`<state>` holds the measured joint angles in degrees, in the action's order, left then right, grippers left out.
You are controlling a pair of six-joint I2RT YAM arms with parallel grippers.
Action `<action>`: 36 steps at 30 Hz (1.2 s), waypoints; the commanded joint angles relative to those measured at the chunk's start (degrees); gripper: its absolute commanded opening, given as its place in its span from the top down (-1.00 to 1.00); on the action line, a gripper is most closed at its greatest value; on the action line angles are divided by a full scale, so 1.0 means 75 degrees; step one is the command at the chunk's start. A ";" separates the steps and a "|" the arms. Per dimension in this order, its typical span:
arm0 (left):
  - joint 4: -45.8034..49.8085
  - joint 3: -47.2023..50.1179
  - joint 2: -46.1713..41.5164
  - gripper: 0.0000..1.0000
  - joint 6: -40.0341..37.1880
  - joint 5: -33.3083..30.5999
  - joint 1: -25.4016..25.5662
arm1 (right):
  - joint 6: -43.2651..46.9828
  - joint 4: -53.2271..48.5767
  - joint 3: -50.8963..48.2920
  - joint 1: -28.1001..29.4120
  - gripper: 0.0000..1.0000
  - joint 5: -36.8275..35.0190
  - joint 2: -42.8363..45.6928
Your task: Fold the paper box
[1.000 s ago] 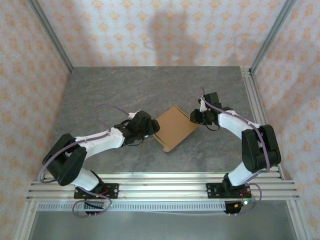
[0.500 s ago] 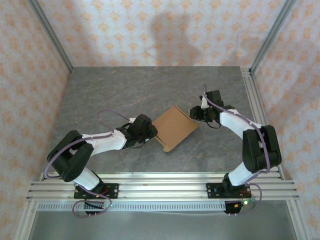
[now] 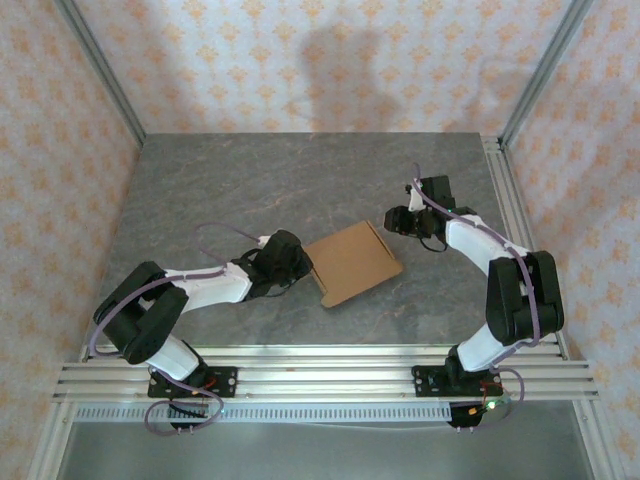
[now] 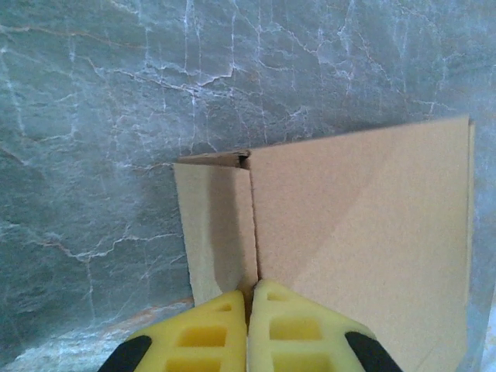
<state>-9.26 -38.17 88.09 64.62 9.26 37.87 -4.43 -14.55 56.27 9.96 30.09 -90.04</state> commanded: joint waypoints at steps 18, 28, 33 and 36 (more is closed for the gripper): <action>-0.0104 0.0608 -0.0249 0.95 -0.1362 0.0701 -0.0619 | -0.0377 0.0205 0.0047 -0.0039 -0.46 0.2054 0.0306; -0.0184 0.0566 -0.0137 0.95 -0.1352 0.0735 -0.0610 | -0.1367 0.1077 -0.0097 -0.0364 -0.64 0.2551 0.0926; -0.0172 0.0522 -0.0054 0.95 -0.1347 0.0765 -0.0619 | -0.0606 0.0412 -0.0098 -0.0235 -0.74 0.3598 0.0955; -0.0184 0.0496 -0.0010 0.95 -0.1350 0.0805 -0.0619 | 0.0052 -0.0403 -0.0052 -0.0049 -0.74 0.3737 0.0938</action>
<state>-13.28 -33.52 87.07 55.53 14.68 33.58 -9.82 -11.42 55.70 8.27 53.65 -84.07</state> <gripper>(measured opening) 0.050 0.868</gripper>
